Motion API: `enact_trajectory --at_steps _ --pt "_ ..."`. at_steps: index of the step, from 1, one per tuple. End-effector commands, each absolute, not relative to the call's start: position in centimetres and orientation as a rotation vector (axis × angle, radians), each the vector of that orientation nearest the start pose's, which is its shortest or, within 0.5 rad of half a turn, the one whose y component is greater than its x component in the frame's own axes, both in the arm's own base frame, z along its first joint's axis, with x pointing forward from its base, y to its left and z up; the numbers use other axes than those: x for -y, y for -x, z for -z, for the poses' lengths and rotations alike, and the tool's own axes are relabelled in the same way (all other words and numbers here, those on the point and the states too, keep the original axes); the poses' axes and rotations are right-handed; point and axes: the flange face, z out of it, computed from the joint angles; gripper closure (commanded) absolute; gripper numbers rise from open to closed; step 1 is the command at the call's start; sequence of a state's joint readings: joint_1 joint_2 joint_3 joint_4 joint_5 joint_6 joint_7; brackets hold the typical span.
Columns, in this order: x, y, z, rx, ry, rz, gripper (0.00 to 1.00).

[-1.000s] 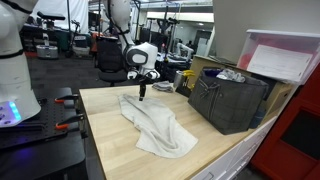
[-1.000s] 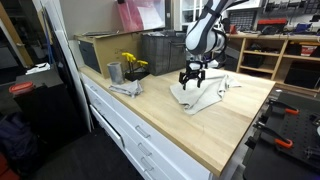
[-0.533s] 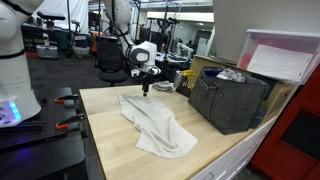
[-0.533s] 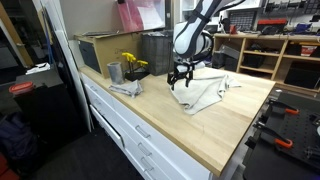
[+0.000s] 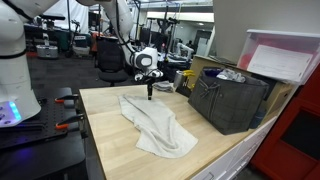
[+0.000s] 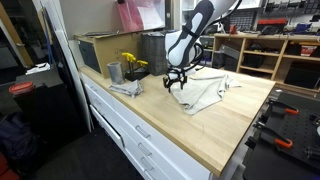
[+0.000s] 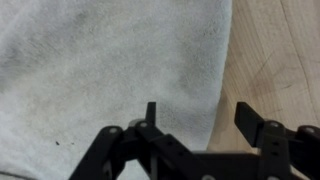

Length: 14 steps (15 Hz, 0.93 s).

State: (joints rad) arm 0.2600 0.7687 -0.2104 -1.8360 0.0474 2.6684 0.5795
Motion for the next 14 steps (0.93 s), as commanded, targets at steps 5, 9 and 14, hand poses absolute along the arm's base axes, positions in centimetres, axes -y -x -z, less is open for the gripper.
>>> enact_trajectory --at_steps 5,9,14 --pt "-4.1 -65.1 -11.4 -1.024 3.132 0.202 0.78" --pt "-4.4 -65.0 -12.0 -1.070 3.085 0.121 1.00" --pt "-6.1 -65.5 -14.0 -1.047 2.962 -0.011 0.99"
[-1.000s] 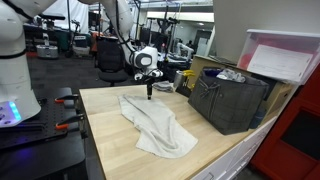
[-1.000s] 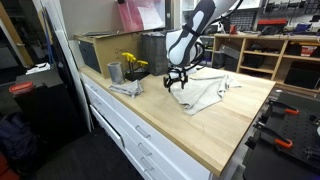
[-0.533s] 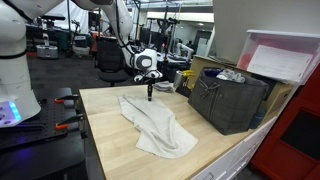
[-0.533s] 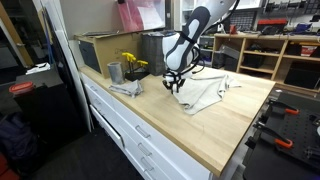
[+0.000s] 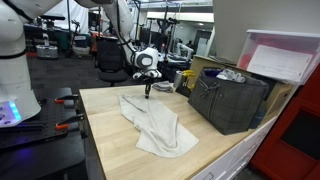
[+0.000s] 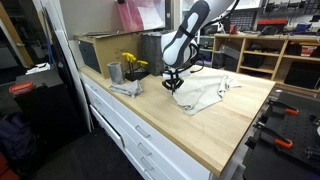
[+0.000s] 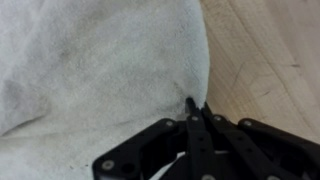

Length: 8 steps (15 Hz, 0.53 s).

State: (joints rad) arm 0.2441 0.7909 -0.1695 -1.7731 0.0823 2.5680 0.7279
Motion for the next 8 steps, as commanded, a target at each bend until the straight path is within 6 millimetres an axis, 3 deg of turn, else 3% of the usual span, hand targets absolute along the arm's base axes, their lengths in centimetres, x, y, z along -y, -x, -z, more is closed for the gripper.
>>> enact_trajectory --at_steps 1,8 --pt "-6.5 -65.9 -14.6 -1.047 2.938 -0.025 0.99" --pt "-7.9 -69.7 -18.4 -1.036 2.791 -0.075 0.99"
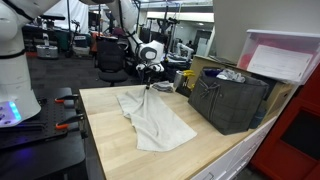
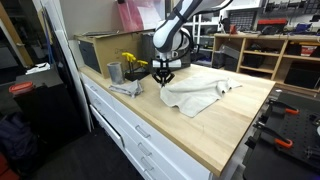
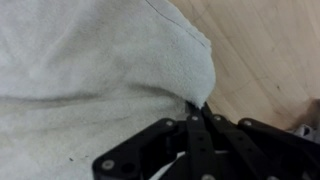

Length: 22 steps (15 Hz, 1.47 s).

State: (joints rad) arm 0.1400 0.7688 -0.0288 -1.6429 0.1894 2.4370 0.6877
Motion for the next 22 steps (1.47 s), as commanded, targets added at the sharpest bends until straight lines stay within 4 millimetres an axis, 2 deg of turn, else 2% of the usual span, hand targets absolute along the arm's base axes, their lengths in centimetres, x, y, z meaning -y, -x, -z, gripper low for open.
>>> enact_trajectory --at_steps 1,4,5,6,9,12,14,15,16,17,22 --pt "-8.0 -70.4 -19.0 -1.038 2.766 -0.092 0.99" --pt "-8.4 -71.6 -20.4 -0.985 2.710 -0.130 0.97" --pt "-8.6 -71.8 -20.9 -0.945 2.673 -0.162 0.71" --pt "-8.6 -71.9 -21.3 -0.920 2.649 -0.179 0.70" --pt "-7.5 -71.9 -22.4 -0.871 2.573 -0.223 0.49" --pt "-4.7 -71.2 -22.3 -0.880 2.557 -0.254 0.27" --pt "-2.6 -70.0 -21.4 -0.904 2.592 -0.283 0.12" --pt "-1.6 -69.3 -20.7 -0.911 2.618 -0.292 0.53" --pt "-0.9 -68.5 -20.0 -0.914 2.635 -0.307 0.49" --pt "-0.5 -67.5 -19.1 -0.917 2.653 -0.331 0.50" --pt "0.0 -63.3 -15.6 -0.883 2.685 -0.471 0.88"
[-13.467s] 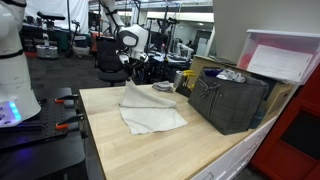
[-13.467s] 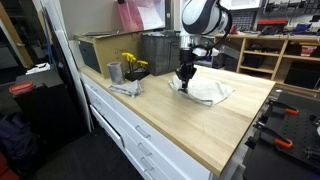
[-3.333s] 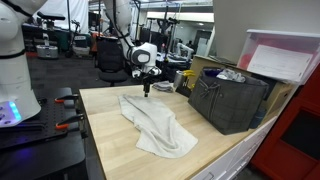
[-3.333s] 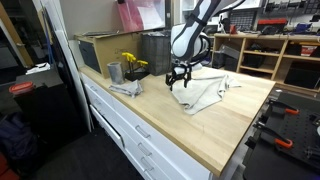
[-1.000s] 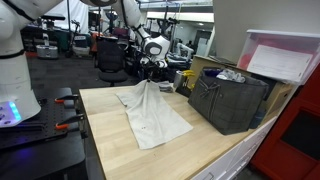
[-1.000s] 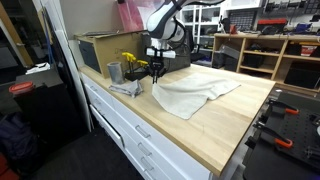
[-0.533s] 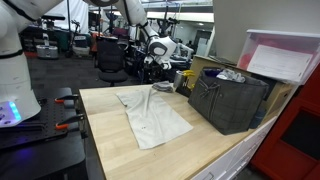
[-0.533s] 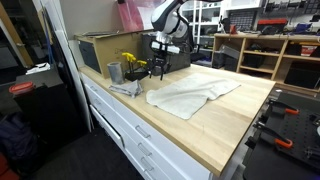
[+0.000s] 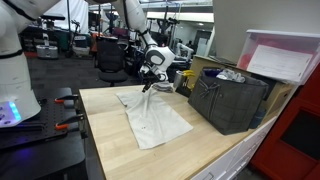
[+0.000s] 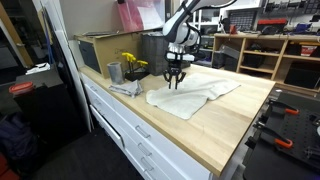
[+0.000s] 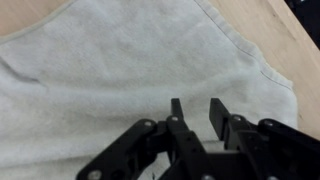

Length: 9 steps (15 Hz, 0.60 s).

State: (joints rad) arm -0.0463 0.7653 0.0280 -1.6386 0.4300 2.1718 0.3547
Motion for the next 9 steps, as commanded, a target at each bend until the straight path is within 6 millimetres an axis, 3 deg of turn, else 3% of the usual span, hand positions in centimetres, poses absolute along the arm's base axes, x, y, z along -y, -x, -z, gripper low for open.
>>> enact_trajectory --at_steps 1,2,9 --pt "0.2 -62.6 -14.8 -0.885 2.714 -0.498 0.95" --pt "0.3 -62.1 -14.2 -0.870 2.721 -0.526 1.00" --pt "-0.8 -58.5 -9.8 -0.847 2.794 -0.604 1.00"
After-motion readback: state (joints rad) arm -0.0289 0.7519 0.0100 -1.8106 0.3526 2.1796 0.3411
